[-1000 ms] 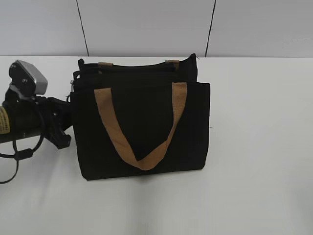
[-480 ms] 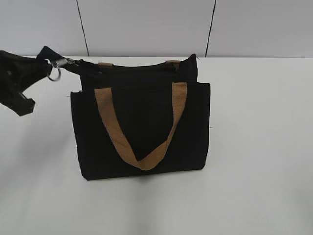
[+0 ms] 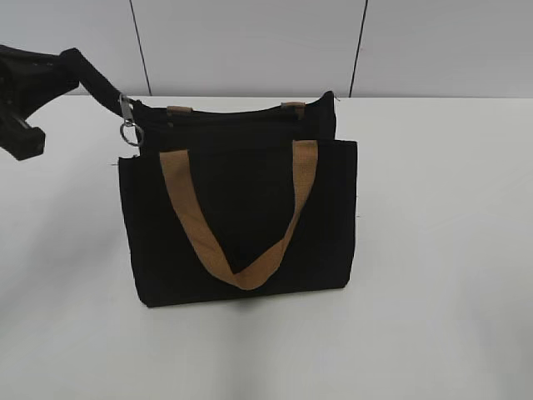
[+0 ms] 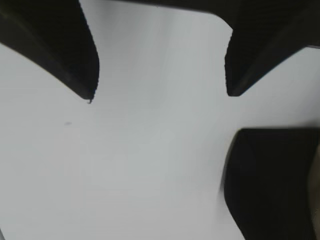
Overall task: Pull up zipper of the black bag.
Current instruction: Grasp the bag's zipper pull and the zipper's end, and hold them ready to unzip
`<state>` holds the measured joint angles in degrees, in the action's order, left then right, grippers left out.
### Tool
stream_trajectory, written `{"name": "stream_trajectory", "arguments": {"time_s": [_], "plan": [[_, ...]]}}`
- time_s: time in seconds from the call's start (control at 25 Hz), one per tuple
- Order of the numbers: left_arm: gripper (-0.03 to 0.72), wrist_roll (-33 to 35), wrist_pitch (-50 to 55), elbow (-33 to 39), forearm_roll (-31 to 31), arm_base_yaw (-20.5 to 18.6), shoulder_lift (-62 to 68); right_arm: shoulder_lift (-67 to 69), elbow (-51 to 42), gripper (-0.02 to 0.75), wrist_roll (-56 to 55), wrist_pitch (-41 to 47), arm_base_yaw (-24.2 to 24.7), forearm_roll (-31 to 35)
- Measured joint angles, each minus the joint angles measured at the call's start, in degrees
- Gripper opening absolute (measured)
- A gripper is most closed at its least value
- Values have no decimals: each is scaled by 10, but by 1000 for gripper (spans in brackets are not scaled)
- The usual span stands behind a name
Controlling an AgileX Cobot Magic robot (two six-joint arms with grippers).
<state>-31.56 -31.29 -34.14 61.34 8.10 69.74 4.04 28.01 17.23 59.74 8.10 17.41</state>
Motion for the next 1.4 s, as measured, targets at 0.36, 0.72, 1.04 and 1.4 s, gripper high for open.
{"name": "stream_trajectory", "arguments": {"time_s": [0.36,0.72,1.04,1.4], "plan": [[22,-11,0,-2,32,0,-2,223,21,587,129,-221,-1,215],[22,-12,0,-2,33,0,-2,405,34,557,309,-241,-62,385],[22,-13,-1,-3,35,0,-2,571,136,557,287,-362,-258,345],[22,-13,-1,-3,33,0,-2,771,281,552,232,-462,-463,292]]}}
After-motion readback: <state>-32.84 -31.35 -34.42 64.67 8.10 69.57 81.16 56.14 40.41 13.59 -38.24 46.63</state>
